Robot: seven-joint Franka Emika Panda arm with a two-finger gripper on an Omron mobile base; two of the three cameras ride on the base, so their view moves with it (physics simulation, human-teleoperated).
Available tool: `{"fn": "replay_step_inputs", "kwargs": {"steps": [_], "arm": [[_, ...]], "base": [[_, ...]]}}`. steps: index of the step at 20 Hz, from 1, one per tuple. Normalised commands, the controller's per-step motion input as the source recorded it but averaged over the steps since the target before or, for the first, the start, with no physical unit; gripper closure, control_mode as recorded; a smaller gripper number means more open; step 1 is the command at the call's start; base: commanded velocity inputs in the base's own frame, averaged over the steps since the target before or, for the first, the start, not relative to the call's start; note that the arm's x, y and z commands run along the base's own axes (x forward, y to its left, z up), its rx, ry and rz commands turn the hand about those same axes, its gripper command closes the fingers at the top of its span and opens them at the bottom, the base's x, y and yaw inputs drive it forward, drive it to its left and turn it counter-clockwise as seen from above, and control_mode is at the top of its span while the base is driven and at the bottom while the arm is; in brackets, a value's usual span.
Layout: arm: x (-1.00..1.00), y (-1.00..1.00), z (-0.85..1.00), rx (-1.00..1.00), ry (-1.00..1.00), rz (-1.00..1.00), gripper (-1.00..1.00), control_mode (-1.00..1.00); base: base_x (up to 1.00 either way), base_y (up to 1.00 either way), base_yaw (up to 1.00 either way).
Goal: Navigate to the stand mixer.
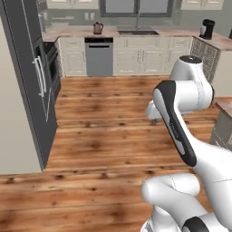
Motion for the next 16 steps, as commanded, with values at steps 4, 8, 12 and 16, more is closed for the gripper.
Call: {"fn": "replay_step_inputs", "kwargs": {"steps": [4,8,12,16], "arm": [[0.00,0.00,0.00,0.00,0.00,0.00,-1.00,1.00],[0.00,0.00,0.00,0.00,0.00,0.00,-1.00,1.00],[0.00,0.00,0.00,0.00,0.00,0.00,-1.00,1.00],[0.00,0.00,0.00,0.00,0.00,0.00,-1.00,1.00]], "base": [[1.00,0.00,0.11],[1.00,-0.04,0.01],[1.00,-0.15,-0.02],[1.00,-0.23,-0.13]]}}
